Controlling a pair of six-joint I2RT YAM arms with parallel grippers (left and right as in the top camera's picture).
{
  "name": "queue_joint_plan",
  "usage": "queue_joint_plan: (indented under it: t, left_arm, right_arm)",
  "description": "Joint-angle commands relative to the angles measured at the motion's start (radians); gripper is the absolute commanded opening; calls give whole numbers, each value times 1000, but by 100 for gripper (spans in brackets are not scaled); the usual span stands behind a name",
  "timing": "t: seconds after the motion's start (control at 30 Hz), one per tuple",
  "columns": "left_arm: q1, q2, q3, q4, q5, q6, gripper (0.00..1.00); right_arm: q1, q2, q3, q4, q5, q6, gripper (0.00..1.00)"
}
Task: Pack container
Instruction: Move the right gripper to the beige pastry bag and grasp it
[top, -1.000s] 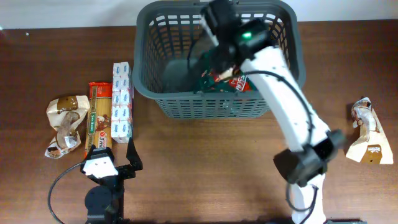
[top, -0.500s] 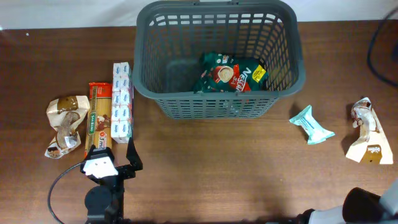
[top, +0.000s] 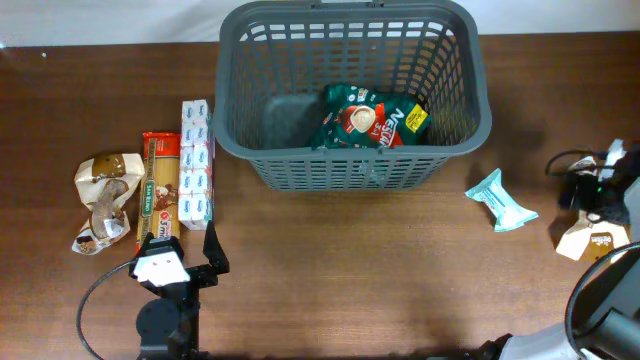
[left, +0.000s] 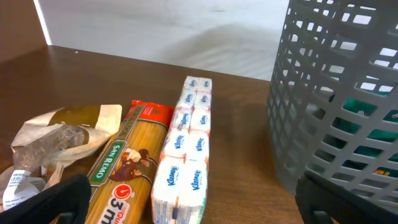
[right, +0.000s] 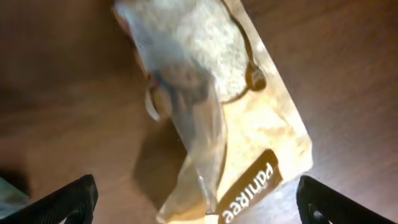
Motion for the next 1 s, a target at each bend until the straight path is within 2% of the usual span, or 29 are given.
queue_joint_plan:
  t: [0.0, 0.07, 0.33, 0.37, 0.4, 0.43, 0.47, 0.5, 0.6, 0.7, 0.77, 0.9, 0.97]
  left_arm:
    - [-4, -5, -5, 1, -11, -8, 99]
    - [-4, -5, -5, 1, -11, -8, 99]
    - [-4, -5, -5, 1, -11, -8, 99]
    - [-4, -5, -5, 1, -11, -8, 99]
    - [-4, -5, -5, 1, -11, -8, 99]
    - [-4, -5, -5, 1, -11, -8, 99]
    - [-4, -5, -5, 1, -11, -8, 99]
    - [-4, -5, -5, 1, -11, -9, 99]
    - [-4, -5, -5, 1, -11, -8, 99]
    - [-4, -5, -5, 1, -11, -8, 99]
    - [-4, -5, -5, 1, -11, -8, 99]
    - [-4, -5, -5, 1, -11, -8, 99]
    - [-4, -5, -5, 1, -11, -8, 99]
  right_arm:
    - [4, 22, -27, 42, 91, -28, 100]
    - [5, 53, -27, 56, 91, -27, 98]
    - [4, 207, -27, 105, 95, -12, 83]
    - [4, 217, -27, 116, 103, 9, 74]
    - [5, 225, -27, 124, 103, 20, 55]
    - [5, 229, -26, 131, 103, 28, 30]
    - [5, 230, -26, 135, 102, 30, 19]
    - [5, 232, -26, 141, 102, 37, 4]
    - [5, 226, -3, 137, 84, 143, 4]
    - [5, 182, 77, 98, -13, 218, 4]
    - [5, 133, 182, 45, -106, 259, 4]
    - [14, 28, 496, -113, -356, 278, 4]
    - [40, -6, 652, -187, -420, 276, 4]
